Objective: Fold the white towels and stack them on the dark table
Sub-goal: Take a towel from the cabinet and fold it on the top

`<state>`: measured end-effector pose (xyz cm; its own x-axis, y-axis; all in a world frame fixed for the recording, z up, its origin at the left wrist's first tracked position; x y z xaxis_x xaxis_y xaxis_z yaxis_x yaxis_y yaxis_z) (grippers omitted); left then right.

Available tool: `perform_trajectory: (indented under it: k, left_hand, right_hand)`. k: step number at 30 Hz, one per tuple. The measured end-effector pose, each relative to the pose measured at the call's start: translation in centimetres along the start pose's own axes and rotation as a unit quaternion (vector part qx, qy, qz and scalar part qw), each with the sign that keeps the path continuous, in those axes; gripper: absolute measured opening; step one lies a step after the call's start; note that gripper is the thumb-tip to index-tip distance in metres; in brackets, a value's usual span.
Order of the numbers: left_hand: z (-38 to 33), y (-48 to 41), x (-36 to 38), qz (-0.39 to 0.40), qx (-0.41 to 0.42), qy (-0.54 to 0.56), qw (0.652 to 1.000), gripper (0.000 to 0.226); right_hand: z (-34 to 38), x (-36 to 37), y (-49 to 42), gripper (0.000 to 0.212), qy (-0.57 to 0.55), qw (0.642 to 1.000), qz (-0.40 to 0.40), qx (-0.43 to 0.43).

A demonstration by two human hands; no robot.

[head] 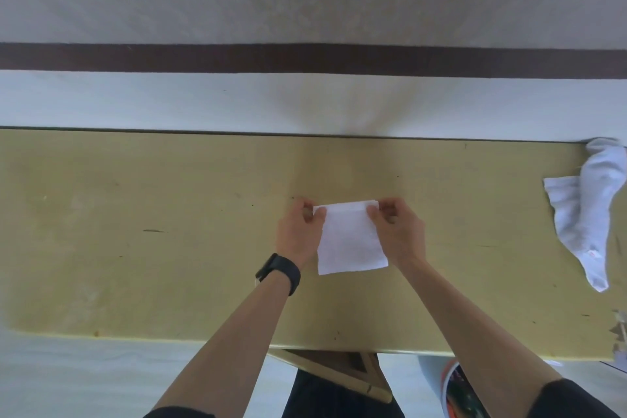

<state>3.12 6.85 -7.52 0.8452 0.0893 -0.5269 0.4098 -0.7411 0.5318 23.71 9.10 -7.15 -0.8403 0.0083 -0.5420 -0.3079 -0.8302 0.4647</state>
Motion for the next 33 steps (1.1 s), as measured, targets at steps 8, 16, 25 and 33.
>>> perform_trajectory:
  k: [8,16,25,33]
  left_hand:
    - [-0.9,0.3,0.0,-0.026,0.086,-0.205,0.975,0.020]
    - [-0.6,1.7,2.8,-0.039,0.411,-0.345,0.843,0.055]
    - [3.2,1.0,4.2,0.051,0.340,-0.402,0.849,0.060]
    - [2.6,6.0,1.7,-0.051,0.202,-0.388,0.898,0.055]
  right_hand:
    - [0.6,0.2,-0.4,0.013,0.052,0.998,-0.035,-0.006]
    - [-1.0,1.2,5.5,0.040,0.247,0.918,-0.127,-0.283]
    - [-5.3,4.4,4.8,0.063,0.401,0.865,0.006,-0.300]
    - [-4.7,0.1,7.1,0.055,0.232,0.959,-0.095,-0.133]
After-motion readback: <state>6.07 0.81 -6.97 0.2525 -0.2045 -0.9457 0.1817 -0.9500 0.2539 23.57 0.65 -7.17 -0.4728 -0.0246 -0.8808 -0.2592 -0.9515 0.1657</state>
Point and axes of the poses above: each hand's wrist, its own y-axis away from the middle knuckle, its own x-axis out of the palm, z = x × y, the point moved 5 cm from there along -y, towards the middle knuckle, and after that the axes turned 6 degrees about -z, right-handed, at the moved point
